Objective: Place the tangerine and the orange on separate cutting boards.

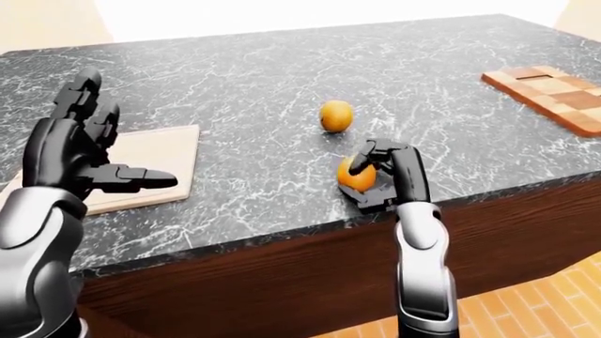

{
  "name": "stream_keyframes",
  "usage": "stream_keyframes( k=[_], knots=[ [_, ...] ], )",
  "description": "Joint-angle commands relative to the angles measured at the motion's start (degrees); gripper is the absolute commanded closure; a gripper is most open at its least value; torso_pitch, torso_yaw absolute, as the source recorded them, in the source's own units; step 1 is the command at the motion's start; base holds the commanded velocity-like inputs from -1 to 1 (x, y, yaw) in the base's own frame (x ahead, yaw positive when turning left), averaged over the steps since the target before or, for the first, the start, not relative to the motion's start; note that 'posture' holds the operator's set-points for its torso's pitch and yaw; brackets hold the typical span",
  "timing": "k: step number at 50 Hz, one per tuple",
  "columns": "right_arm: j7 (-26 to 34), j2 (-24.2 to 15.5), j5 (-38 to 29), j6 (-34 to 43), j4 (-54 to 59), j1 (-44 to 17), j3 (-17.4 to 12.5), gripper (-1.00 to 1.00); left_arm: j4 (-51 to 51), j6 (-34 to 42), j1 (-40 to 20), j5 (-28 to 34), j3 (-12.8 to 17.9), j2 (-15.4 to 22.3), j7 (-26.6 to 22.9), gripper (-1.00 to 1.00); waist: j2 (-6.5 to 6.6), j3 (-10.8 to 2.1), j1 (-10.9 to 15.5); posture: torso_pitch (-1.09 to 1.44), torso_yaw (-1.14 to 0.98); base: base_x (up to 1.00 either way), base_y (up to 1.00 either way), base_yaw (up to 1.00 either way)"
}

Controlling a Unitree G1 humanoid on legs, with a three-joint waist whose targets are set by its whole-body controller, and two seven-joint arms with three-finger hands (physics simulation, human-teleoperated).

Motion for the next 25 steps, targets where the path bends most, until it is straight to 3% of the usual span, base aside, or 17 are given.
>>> stream_keyframes(
  k=[1,25],
  knots=[
    [0.43,-0.45,-0.22,-0.18,-2.15,-1.59,0.08,0.97,-1.84,-1.37,-1.67,-0.04,0.56,1.53,0.24,-1.00,-0.32,-0.99,0.01,0.00,0.00,0.00,0.00,0.00],
    [5.74,-1.27,-3.87,11.25,-4.00,-18.01,4.43,1.00,-1.54,-1.14,-2.48,-1.32,0.99,2.14,1.12,-1.00,-0.17,-0.51,-0.17,0.00,0.00,0.00,0.00,0.00]
  ],
)
